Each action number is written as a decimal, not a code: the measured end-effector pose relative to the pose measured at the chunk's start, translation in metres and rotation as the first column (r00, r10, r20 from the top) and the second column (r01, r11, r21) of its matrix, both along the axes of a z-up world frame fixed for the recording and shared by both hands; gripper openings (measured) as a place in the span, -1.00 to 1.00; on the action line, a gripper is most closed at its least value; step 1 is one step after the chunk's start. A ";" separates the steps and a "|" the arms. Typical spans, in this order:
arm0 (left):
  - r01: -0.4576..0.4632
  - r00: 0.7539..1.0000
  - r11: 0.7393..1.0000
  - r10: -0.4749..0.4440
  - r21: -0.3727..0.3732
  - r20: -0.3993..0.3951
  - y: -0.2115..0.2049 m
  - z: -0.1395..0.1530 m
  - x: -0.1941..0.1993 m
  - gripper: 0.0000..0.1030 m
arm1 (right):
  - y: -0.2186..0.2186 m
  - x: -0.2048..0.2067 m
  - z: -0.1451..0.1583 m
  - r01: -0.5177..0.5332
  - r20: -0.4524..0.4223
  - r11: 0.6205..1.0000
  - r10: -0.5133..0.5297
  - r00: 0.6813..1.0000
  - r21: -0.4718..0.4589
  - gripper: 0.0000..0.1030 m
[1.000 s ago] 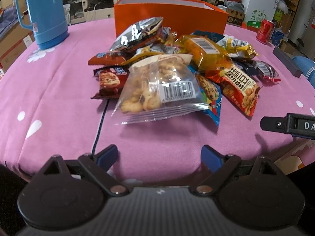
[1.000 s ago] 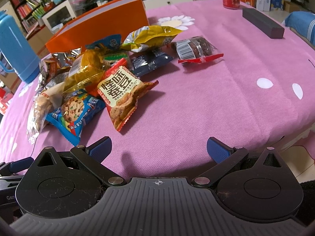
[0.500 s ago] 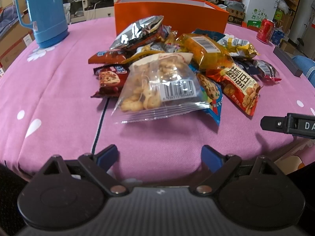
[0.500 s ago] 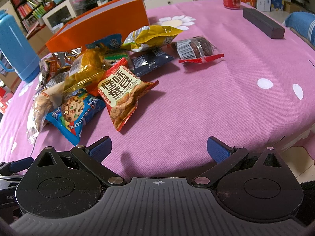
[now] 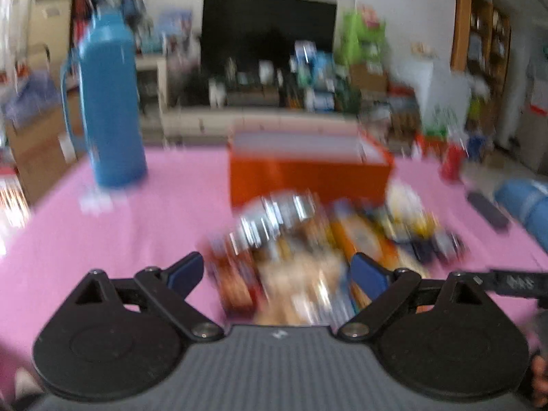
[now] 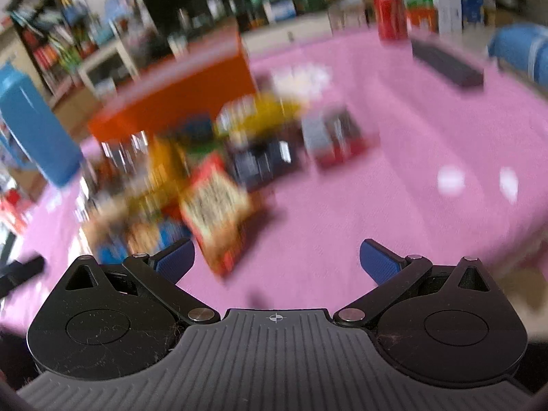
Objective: Organize snacks
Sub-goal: 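Grasp the yellow barcode cake packet with the right gripper while the left gripper grasps the clear cracker bag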
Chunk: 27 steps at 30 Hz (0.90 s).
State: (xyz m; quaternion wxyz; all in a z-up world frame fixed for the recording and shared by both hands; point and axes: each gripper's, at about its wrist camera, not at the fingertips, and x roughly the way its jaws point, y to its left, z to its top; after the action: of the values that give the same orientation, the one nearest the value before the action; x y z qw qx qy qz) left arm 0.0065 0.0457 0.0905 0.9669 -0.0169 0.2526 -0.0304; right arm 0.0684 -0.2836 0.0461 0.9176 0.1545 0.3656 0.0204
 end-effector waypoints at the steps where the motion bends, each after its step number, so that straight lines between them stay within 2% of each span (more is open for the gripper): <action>1: 0.000 1.000 1.000 0.000 0.016 0.004 0.003 0.005 0.018 0.78 | 0.001 0.007 0.009 -0.012 0.024 1.000 0.012 1.000 -0.008 0.82; 3: 0.012 1.000 0.999 -0.011 0.030 -0.022 0.003 0.008 0.055 0.78 | 0.004 0.033 0.026 -0.053 0.071 0.998 0.056 0.996 -0.034 0.82; 5: 0.070 0.996 0.997 -0.068 0.035 -0.058 -0.005 0.002 0.089 0.78 | 0.005 0.059 0.033 -0.049 0.085 0.996 0.054 0.995 -0.069 0.82; 6: 0.097 0.993 0.993 -0.093 0.060 -0.066 -0.011 -0.003 0.102 0.78 | 0.003 0.073 0.033 -0.035 0.086 0.996 0.042 0.995 -0.080 0.82; 9: 0.094 0.988 0.977 -0.068 0.193 -0.136 -0.022 -0.025 0.143 0.78 | -0.006 0.104 0.026 -0.038 0.035 0.998 0.040 0.999 -0.055 0.82; 10: 0.098 0.984 0.975 -0.065 0.201 -0.166 -0.019 -0.033 0.152 0.79 | -0.009 0.111 0.025 -0.042 0.028 0.998 0.044 0.999 -0.047 0.82; 15: 0.028 0.960 0.970 0.042 0.243 -0.278 0.022 -0.059 0.169 0.78 | -0.027 0.128 0.019 -0.014 0.021 0.997 0.015 1.000 -0.073 0.82; 19: -0.042 0.933 0.957 0.139 0.285 -0.330 0.061 -0.075 0.165 0.78 | -0.039 0.129 0.002 0.010 -0.026 1.000 -0.010 1.000 -0.009 0.82; 21: -0.077 0.927 0.956 0.174 0.284 -0.333 0.078 -0.073 0.158 0.78 | -0.043 0.129 -0.002 0.020 -0.039 1.000 -0.019 0.999 0.015 0.82; 23: -0.115 0.928 0.958 0.198 0.261 -0.317 0.090 -0.061 0.143 0.78 | -0.046 0.126 0.001 0.037 -0.017 0.999 -0.037 0.999 0.001 0.82; 25: -0.073 0.948 0.985 0.117 0.153 -0.297 0.087 -0.044 0.115 0.78 | -0.052 0.118 0.004 0.068 0.015 0.997 -0.067 0.998 -0.031 0.82; 27: 0.020 0.958 0.999 -0.008 0.037 -0.288 0.070 -0.032 0.085 0.78 | -0.060 0.111 0.005 0.082 0.032 0.996 -0.080 0.996 -0.045 0.82</action>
State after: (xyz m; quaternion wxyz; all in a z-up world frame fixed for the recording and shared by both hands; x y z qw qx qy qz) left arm 0.0917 0.1159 0.0589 0.9198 -0.0001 0.3913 -0.0295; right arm 0.1797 -0.3434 0.0516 0.9265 0.1474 0.3454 -0.0230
